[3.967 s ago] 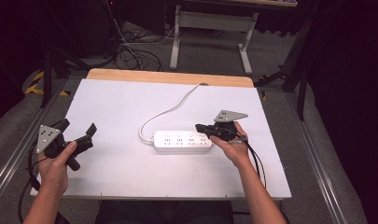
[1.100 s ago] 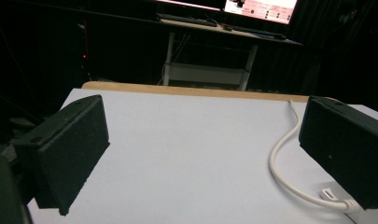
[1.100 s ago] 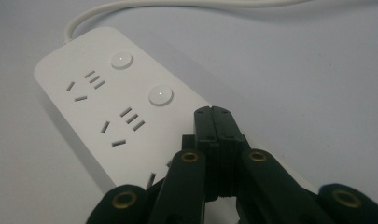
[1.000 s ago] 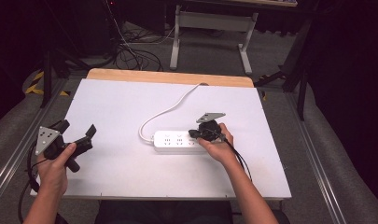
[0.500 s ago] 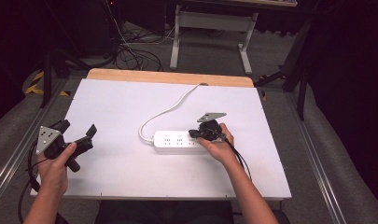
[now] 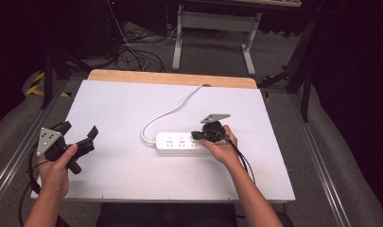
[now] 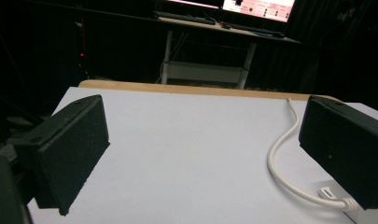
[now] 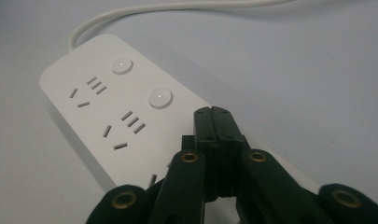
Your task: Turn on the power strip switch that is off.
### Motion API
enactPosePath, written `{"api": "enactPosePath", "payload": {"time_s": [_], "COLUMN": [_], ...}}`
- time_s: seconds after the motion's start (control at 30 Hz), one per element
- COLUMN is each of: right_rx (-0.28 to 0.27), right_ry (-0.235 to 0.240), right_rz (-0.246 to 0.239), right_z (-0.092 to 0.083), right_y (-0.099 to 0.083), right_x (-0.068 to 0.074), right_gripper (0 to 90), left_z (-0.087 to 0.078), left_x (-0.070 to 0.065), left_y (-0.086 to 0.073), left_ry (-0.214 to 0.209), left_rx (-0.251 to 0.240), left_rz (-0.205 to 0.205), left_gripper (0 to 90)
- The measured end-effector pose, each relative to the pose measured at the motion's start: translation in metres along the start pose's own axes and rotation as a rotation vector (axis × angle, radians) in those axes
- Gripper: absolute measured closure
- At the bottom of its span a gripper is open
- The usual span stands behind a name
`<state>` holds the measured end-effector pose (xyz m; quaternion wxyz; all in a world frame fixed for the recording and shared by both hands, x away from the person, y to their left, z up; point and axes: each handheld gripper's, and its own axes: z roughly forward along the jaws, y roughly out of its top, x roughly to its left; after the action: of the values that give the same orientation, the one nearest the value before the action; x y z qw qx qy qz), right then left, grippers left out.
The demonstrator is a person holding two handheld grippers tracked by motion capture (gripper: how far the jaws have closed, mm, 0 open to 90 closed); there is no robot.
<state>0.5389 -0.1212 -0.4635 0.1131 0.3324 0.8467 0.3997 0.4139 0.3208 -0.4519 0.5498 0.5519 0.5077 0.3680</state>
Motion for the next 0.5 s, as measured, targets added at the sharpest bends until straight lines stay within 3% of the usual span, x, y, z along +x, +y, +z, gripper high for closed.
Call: {"api": "enactPosePath", "payload": {"time_s": [0.5], "right_rx": [-0.010], "right_ry": [0.001], "right_rz": [0.001], "right_z": [-0.0010], "right_y": [0.0001], "right_x": [0.0002], "right_gripper": [90.0], "left_z": [0.0008], "left_x": [0.0000], "left_y": [0.0000], "left_ry": [-0.002], "left_rx": [0.000], "left_rz": [-0.002], "left_gripper": [2.3]}}
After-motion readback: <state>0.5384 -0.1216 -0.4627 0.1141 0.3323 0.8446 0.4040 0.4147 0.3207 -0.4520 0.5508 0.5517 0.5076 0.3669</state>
